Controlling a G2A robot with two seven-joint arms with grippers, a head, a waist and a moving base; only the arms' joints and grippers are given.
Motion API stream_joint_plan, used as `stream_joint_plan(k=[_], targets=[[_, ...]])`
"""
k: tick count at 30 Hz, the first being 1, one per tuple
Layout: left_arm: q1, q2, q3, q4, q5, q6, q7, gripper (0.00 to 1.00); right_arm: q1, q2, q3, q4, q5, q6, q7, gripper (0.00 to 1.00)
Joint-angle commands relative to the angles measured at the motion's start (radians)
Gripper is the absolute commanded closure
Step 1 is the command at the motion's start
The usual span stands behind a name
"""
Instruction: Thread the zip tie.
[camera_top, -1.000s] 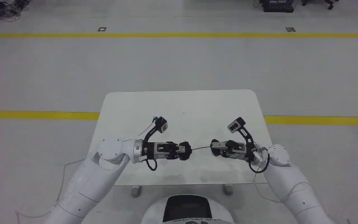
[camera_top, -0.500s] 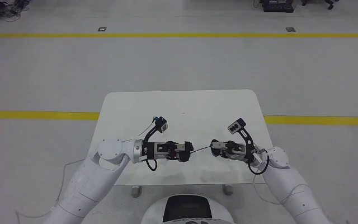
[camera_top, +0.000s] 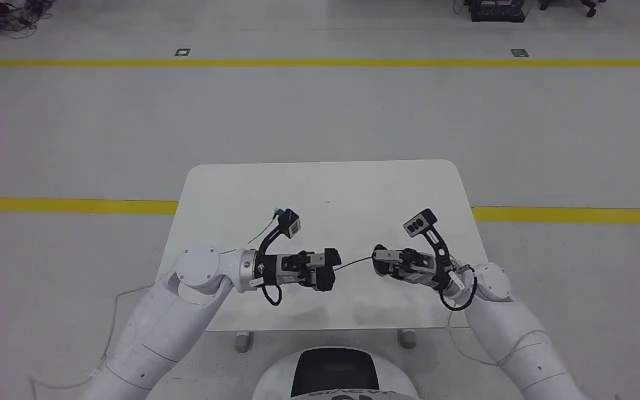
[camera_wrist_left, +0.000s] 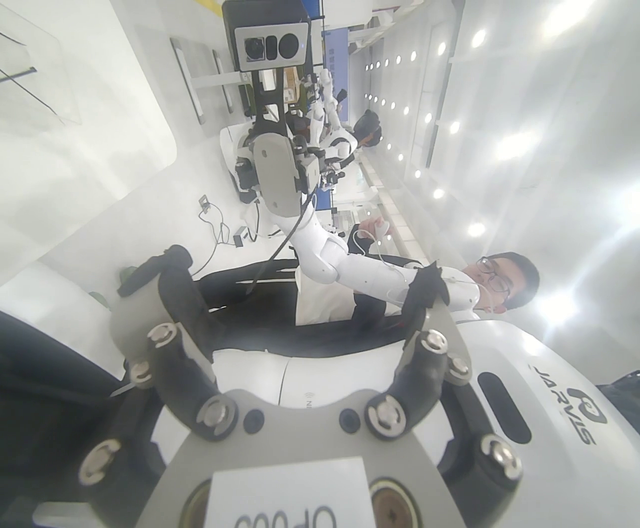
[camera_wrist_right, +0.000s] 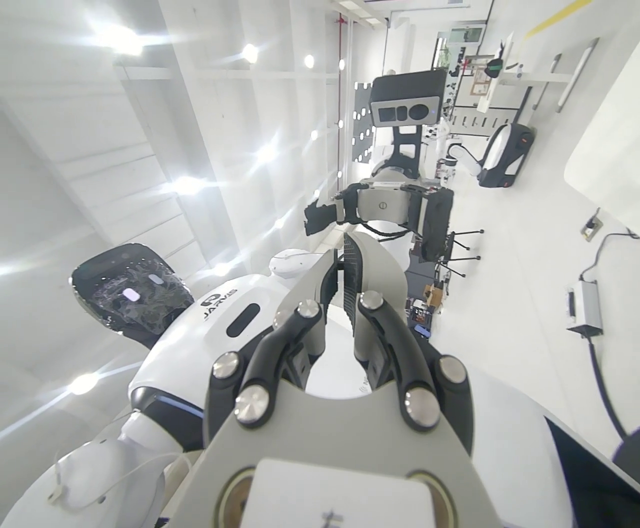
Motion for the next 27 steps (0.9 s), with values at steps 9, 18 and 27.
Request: stream_joint_plan(k=[9, 18, 27], targets=[[-0.034, -0.015, 0.06, 0.022, -0.004, -0.06, 0.115, 0.0, -0.012, -0.035, -0.018, 0.011, 0.117, -0.001, -0.034, 1.0], [-0.038, -0.015, 0.064, 0.022, 0.0, -0.067, 0.117, 0.0, -0.012, -0.042, -0.028, 0.01, 0.102, 0.005, -0.059, 1.0], [-0.051, -0.02, 0.095, 0.024, -0.003, -0.064, 0.16, 0.0, -0.019, -0.048, -0.046, -0.014, 0.075, 0.008, -0.083, 1.0]])
